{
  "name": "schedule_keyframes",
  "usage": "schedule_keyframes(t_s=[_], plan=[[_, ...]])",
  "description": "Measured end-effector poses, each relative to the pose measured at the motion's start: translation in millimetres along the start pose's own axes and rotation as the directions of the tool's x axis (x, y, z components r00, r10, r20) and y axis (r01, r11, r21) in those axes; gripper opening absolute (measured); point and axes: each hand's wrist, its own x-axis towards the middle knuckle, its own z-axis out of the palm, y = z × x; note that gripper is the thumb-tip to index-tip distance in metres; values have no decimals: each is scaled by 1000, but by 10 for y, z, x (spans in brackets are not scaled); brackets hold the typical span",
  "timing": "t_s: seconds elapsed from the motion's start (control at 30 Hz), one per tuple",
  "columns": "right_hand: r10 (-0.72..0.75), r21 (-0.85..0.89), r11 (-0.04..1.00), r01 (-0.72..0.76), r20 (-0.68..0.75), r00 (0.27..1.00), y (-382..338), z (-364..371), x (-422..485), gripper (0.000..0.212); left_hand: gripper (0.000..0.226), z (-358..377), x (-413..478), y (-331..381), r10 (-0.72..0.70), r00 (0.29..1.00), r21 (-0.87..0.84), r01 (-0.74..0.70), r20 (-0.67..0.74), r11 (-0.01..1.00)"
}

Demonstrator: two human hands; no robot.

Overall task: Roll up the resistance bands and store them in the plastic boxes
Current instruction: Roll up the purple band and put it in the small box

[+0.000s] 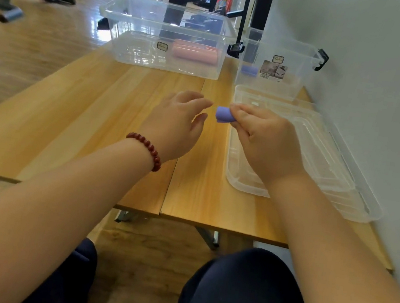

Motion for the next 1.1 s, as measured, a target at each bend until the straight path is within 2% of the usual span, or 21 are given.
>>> schedule_keyframes(t_s=[0.1,0.23,0.57,0.9,1.1], plan=[[19,-1,1000,-19,28,999,105,71,80,25,43,69,256,-97,-45,995,135,33,89,990],[14,-14,1000,-14,14,1000,228,295,340,22,47,156,684,-281,-59,981,232,16,182,973],[31,-67,997,-30,15,999,558,950,771,27,54,512,1380,-760,-168,895,241,70,413,968],[143,-91,987,-132,122,982,585,1148,812,34,58,539,1408,-781,-199,877,227,106,437,968],[199,-109,977,-181,179,964,603,1074,916,29,58,491,1441,-764,-216,857,224,122,468,967]])
